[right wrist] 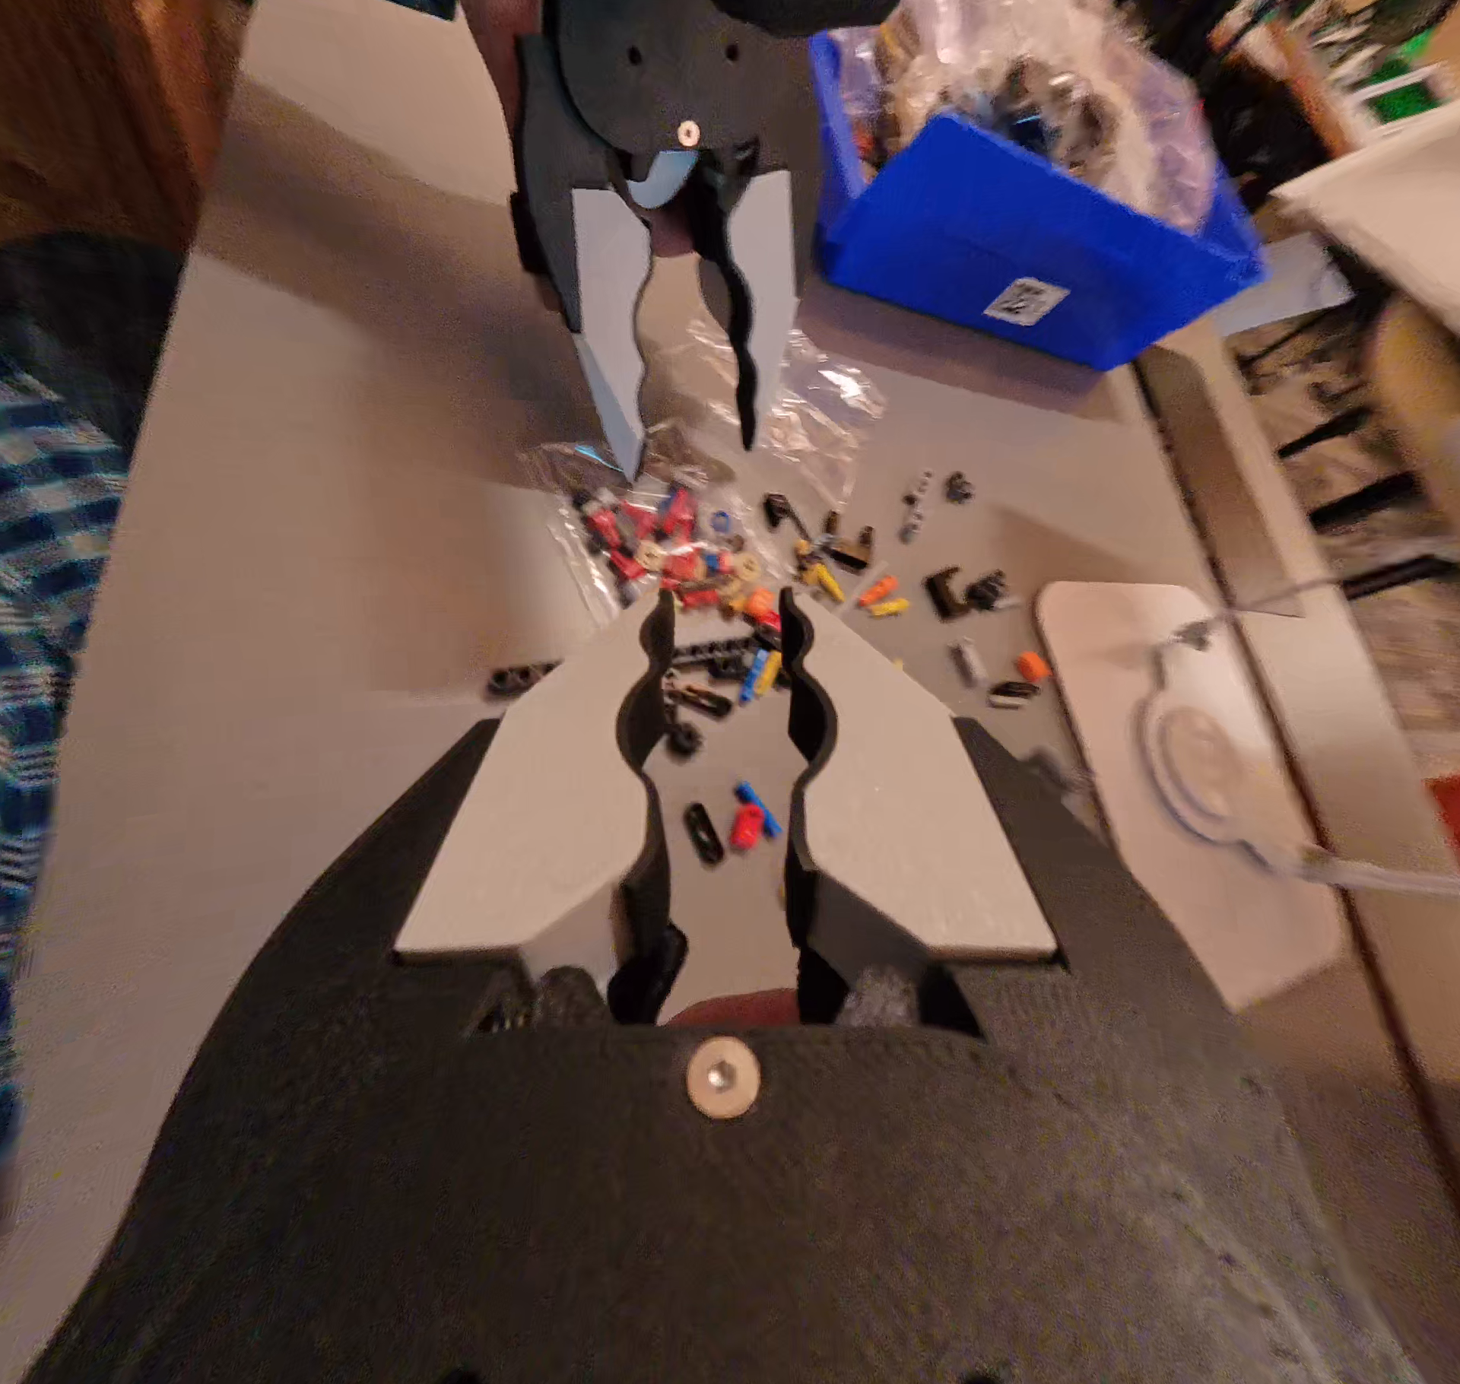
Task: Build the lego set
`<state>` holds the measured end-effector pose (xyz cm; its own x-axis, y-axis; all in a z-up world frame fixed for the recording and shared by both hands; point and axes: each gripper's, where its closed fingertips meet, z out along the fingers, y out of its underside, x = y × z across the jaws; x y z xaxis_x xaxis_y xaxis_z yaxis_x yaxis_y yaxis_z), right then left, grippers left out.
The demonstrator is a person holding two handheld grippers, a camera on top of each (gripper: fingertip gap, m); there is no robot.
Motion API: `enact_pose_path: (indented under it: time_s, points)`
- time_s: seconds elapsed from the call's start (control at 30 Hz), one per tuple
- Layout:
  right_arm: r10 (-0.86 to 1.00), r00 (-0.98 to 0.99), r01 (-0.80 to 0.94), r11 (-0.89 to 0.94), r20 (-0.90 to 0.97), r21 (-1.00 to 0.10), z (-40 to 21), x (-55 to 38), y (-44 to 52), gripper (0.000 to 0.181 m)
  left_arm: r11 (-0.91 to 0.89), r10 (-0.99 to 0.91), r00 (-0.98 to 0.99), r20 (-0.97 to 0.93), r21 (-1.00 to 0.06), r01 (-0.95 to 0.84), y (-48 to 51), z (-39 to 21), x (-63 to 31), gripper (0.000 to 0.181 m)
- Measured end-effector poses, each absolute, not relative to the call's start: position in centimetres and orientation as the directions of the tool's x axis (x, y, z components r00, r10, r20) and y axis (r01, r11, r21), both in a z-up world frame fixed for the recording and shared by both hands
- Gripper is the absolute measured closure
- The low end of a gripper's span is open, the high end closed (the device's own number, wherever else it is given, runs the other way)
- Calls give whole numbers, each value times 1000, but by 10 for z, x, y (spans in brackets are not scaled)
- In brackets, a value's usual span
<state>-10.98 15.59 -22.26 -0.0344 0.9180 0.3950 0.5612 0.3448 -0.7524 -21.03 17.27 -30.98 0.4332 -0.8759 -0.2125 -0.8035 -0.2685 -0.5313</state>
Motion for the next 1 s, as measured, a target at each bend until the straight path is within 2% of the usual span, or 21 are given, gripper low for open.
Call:
enact_pose_path:
  time_s: [0.03,0.1,0.23,0.37,0.43,0.5,0.63,0.7,0.77,0.87,0.93,1.0]
  points:
    - [934,-57,575,319,352,-753,-230,-117,152,155,-266,-883,426,-198,-536,-801,168,-311,-206,137]
    - [954,-84,607,278,288,-744,-245,-130,150,150,-280,-881,436,-182,-542,-792,163,-312,-201,146]
    - [969,-95,660,234,230,-714,-264,-154,157,148,-295,-864,465,-195,-553,-779,162,-314,-198,176]
    - [998,-31,623,67,61,-779,-261,-175,173,147,-177,-839,408,-361,-527,-831,161,-313,-195,181]
    - [999,-41,645,10,-22,-764,-267,-178,176,149,-89,-791,340,-509,-454,-886,163,-310,-198,181]
    - [995,-63,664,-15,-76,-748,-273,-182,175,148,-6,-747,295,-596,-437,-899,162,-304,-192,181]
    - [993,-46,715,-44,-109,-697,-286,-186,181,141,93,-639,204,-742,-338,-936,165,-295,-190,181]
    - [991,-30,702,-72,-130,-709,-283,-189,183,137,132,-573,160,-804,-284,-950,168,-288,-192,181]
    - [978,-59,728,-96,-202,-678,-284,-185,175,154,171,-515,133,-847,-253,-952,168,-283,-189,181]
    - [979,-88,697,-72,-185,-713,-276,-185,173,179,190,-428,127,-895,-226,-955,173,-275,-190,181]
    - [985,-84,675,-55,-151,-736,-273,-185,173,181,180,-443,175,-879,-279,-943,173,-271,-190,181]
    - [993,-58,647,-39,-100,-762,-269,-183,179,181,169,-457,273,-847,-384,-908,173,-261,-192,166]
